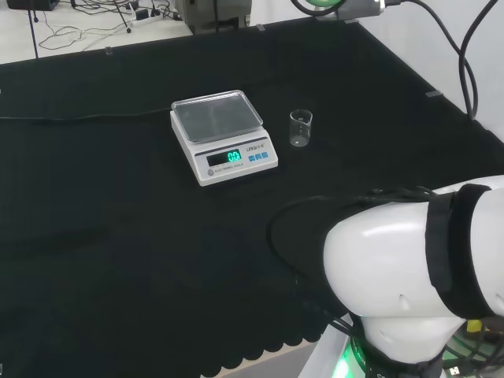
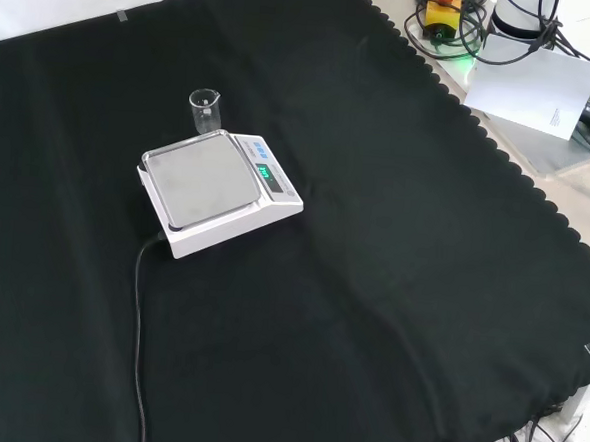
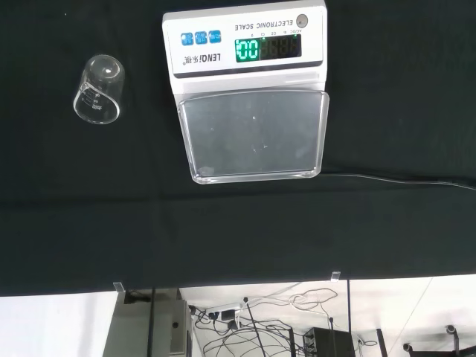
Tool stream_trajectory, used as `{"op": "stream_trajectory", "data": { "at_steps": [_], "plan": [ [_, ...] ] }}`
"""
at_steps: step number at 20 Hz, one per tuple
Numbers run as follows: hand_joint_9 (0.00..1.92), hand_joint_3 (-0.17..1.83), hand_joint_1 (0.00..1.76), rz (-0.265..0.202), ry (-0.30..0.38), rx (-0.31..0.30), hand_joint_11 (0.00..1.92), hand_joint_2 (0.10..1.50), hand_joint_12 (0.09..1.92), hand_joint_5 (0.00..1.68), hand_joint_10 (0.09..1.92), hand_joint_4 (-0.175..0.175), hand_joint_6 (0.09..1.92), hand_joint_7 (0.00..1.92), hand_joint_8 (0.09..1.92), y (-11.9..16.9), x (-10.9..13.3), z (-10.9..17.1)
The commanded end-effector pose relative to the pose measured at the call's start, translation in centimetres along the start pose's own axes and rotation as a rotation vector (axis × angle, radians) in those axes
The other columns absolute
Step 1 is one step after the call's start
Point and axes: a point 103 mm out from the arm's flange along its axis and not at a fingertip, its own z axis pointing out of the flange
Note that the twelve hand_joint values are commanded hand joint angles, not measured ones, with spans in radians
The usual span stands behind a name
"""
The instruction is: Pick up the beaker.
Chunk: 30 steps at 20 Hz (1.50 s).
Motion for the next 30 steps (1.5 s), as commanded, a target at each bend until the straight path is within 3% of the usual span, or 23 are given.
{"op": "stream_trajectory", "data": {
  "at_steps": [1,3,5,22,30],
  "plan": [
    [0.47,0.15,0.6,-0.007,-0.013,-0.007,0.2,0.91,1.31,0.36,0.69,-0.021,0.09,0.31,0.66,0.6,-0.2,0.5],
    [0.34,0.18,0.62,-0.022,-0.005,0.011,0.04,0.91,1.37,0.38,0.78,-0.023,0.09,0.24,0.66,1.9,-0.8,1.3],
    [0.31,0.19,0.62,-0.029,0.004,0.039,0.01,0.91,1.38,0.39,0.81,-0.024,0.09,0.22,0.66,3.5,-1.4,2.3],
    [0.31,0.21,0.64,-0.077,0.004,0.166,0.0,0.91,1.39,0.43,0.83,-0.03,0.09,0.24,0.68,13.0,-5.2,12.0],
    [0.34,0.23,0.65,-0.071,0.011,0.215,0.0,0.9,1.4,0.45,0.83,-0.034,0.09,0.27,0.69,16.6,-8.0,15.7]
  ]
}}
